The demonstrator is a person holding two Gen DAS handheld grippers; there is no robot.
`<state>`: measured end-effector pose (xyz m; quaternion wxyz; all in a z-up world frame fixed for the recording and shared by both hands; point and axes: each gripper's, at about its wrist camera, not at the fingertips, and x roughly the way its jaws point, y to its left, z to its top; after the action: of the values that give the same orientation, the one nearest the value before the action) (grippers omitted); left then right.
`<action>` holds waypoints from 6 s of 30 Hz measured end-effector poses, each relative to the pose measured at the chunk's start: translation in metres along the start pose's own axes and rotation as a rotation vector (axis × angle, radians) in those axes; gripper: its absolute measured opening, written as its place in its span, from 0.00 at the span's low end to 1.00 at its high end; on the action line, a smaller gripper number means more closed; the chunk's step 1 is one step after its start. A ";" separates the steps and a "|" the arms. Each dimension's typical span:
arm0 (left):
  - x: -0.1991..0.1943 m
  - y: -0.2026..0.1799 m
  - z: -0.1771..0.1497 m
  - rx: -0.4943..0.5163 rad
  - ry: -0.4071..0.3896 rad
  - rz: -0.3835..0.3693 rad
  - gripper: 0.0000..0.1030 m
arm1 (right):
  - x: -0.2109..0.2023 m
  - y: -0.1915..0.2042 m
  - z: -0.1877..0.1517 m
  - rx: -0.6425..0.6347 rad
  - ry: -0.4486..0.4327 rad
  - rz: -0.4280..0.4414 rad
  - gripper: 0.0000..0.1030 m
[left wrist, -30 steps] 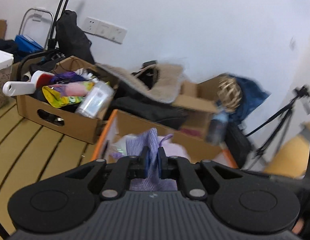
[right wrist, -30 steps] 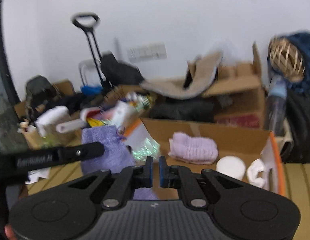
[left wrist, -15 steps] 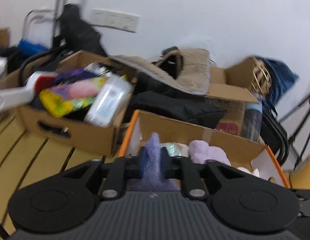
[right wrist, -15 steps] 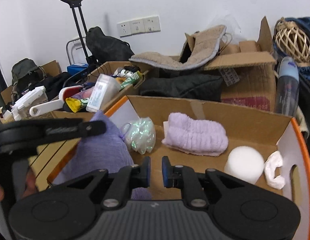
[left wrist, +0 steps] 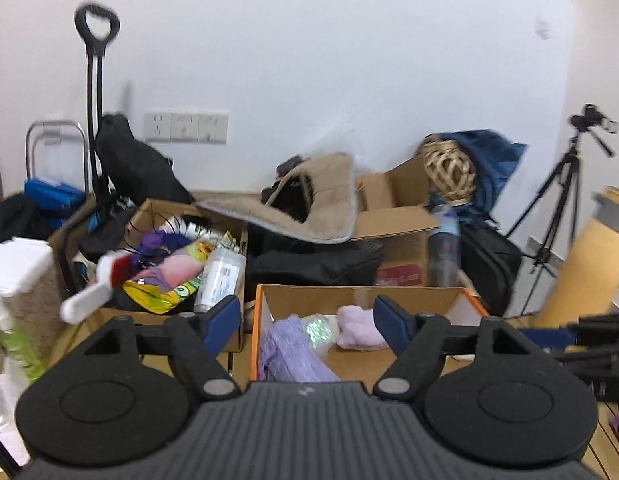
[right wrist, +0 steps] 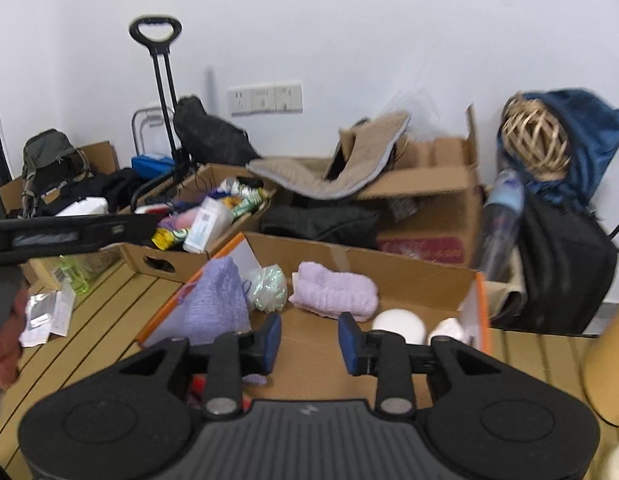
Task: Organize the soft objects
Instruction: 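Carry the purple pouch into the box and open the left tool, then return both tools to the table, then grasp the pink brick sponge with the right tool while the left tool also clamps it, then carry the pink sponge into the box and release it, then return both tools to the table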
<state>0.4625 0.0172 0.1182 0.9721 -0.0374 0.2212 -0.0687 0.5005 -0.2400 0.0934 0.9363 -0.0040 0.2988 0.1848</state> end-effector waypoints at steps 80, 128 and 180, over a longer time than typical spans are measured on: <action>-0.106 -0.124 -0.190 -0.109 0.131 -0.289 0.34 | -0.156 -0.015 -0.231 0.310 -0.113 0.049 0.22; 0.101 -0.111 -0.054 0.038 0.166 -0.148 0.49 | 0.012 -0.087 -0.046 0.285 0.003 -0.183 0.32; -0.202 -0.038 -0.241 -0.006 -0.188 0.027 1.00 | -0.183 0.107 -0.270 0.057 -0.276 -0.108 0.89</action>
<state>0.1729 -0.0003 -0.0087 0.9893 -0.0434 0.1297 -0.0511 0.1752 -0.2351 -0.0144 0.9767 0.0319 0.1719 0.1246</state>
